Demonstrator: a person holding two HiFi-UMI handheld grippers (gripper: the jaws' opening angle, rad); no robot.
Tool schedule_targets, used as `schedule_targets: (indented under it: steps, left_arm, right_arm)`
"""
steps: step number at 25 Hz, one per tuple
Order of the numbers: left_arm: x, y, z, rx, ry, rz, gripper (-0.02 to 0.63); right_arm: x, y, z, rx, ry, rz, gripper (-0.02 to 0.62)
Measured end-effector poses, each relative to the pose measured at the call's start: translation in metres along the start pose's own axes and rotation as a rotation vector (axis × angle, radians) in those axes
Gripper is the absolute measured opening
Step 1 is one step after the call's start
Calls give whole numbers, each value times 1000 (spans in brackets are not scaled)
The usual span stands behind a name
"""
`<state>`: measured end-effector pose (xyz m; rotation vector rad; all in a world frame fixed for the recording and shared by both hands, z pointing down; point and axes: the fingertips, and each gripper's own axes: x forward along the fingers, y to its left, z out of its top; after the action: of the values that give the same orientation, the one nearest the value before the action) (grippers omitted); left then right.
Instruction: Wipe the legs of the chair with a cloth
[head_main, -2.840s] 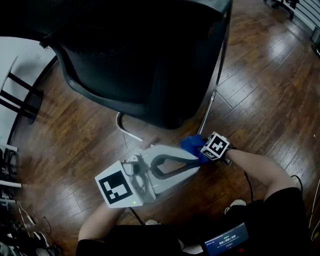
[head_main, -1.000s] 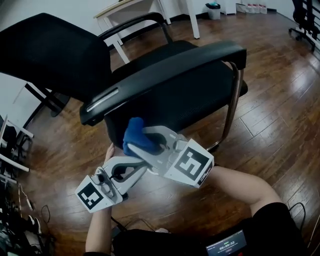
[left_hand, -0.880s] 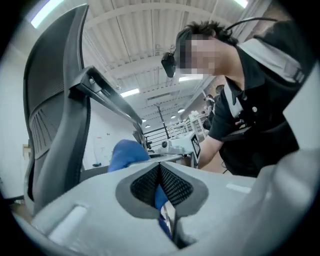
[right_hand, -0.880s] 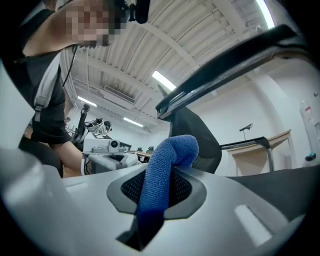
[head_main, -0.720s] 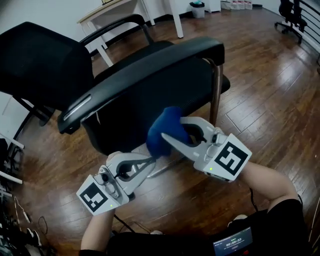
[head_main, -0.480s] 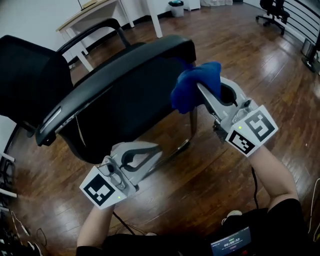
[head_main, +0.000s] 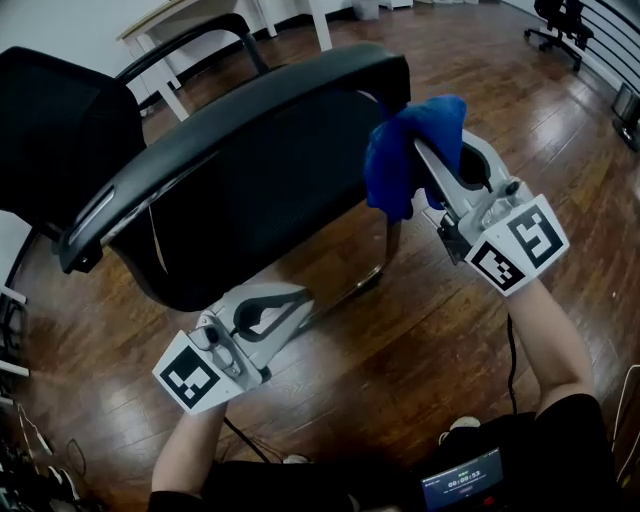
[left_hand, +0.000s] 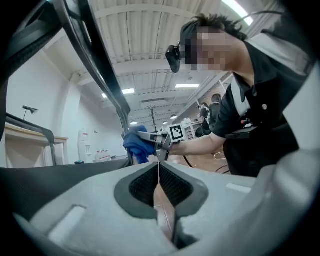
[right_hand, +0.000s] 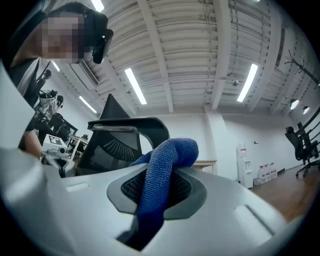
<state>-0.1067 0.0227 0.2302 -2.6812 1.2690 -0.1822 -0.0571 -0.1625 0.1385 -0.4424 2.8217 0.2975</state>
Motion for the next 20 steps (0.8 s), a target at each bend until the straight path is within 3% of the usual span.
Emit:
schedule_targets:
  steps: [7,11,16,20]
  left_arm:
    - [16,-4,-9,-17,-9,-40,2]
    - [19,-13,-15,-14,18,-56,2]
    - [14,-14,-20,-23,42,-54,2]
    - [16,-10,-20,-33,24,-49,1]
  right_arm:
    - [-32,26,-142,66,287,92,57]
    - [-46,39,-204,104,382,145,58]
    - [-43,41,-202,161,362,171,58]
    - [-29,33,-148,143,263,164,58]
